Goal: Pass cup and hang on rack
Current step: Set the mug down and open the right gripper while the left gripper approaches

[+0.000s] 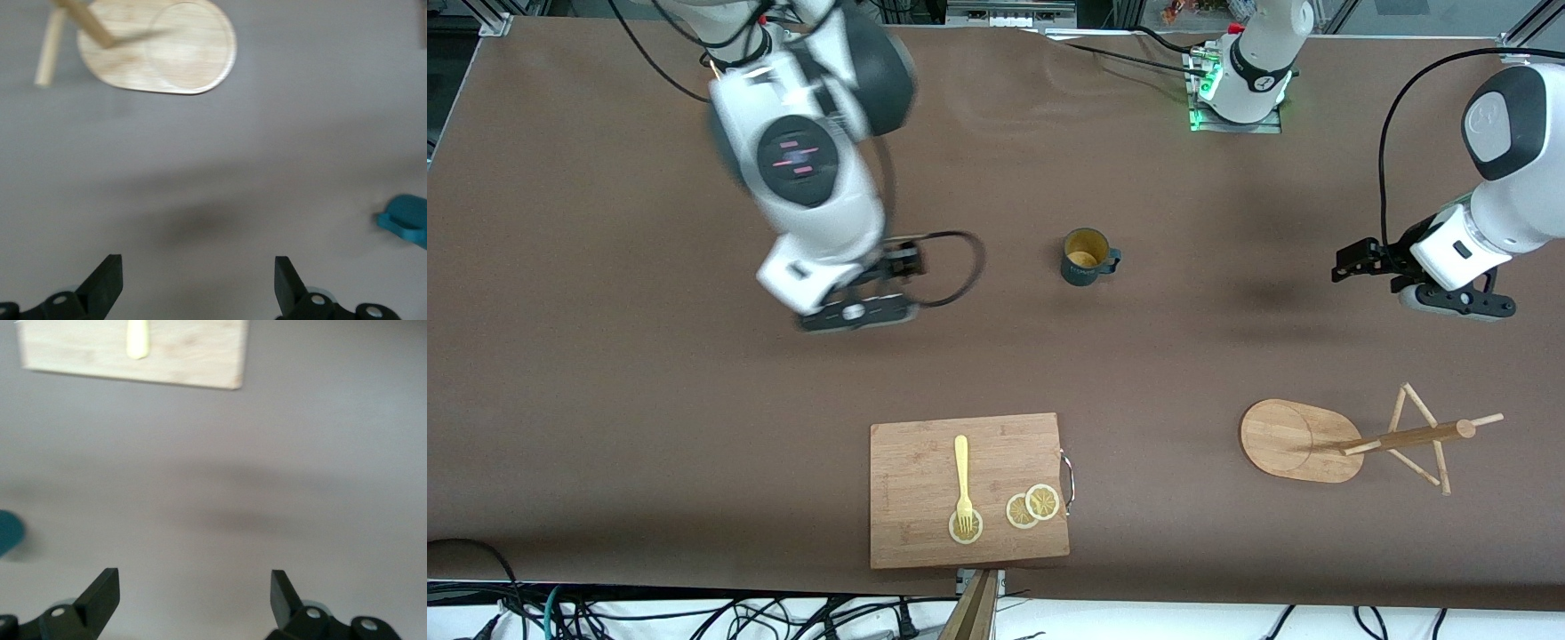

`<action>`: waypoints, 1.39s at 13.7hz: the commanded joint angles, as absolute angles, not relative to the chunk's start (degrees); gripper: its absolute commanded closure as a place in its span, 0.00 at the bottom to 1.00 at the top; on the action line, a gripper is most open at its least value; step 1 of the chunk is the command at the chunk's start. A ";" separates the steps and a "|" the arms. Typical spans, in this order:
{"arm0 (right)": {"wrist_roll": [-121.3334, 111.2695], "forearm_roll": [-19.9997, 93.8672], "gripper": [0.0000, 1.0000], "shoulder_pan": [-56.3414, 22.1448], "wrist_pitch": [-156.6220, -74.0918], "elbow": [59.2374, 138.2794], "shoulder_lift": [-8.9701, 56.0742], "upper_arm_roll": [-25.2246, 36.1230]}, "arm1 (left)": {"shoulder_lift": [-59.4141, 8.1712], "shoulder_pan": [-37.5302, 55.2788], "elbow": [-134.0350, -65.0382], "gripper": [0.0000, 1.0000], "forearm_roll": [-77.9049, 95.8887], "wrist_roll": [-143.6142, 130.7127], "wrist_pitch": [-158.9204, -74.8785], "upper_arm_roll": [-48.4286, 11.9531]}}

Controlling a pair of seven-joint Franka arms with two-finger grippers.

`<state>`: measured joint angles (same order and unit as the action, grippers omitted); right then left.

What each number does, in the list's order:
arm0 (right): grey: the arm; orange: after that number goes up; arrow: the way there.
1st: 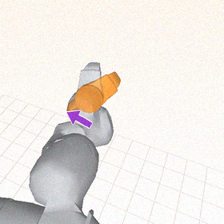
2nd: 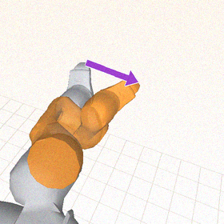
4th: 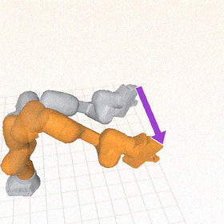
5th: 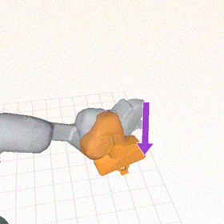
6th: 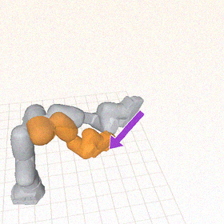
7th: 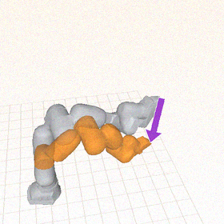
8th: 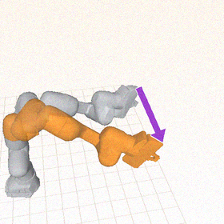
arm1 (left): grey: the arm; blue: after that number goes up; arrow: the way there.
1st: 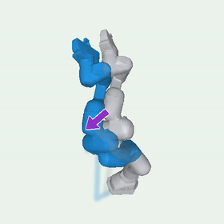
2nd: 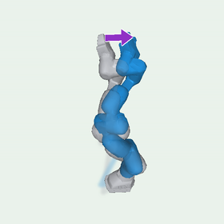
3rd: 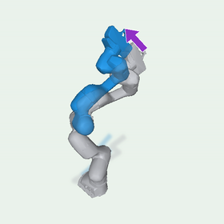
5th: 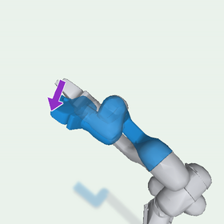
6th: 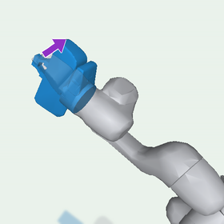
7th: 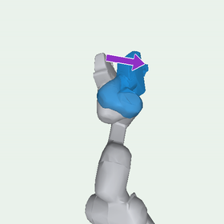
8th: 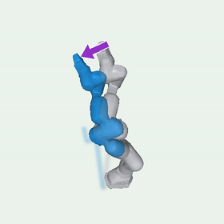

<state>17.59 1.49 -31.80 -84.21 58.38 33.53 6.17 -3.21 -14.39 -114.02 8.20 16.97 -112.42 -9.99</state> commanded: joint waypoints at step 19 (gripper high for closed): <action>-0.79 -3.07 0.00 0.26 -74.88 81.74 2.20 2.83 | -27.15 -22.68 -114.70 0.00 48.95 111.06 -103.01 -13.44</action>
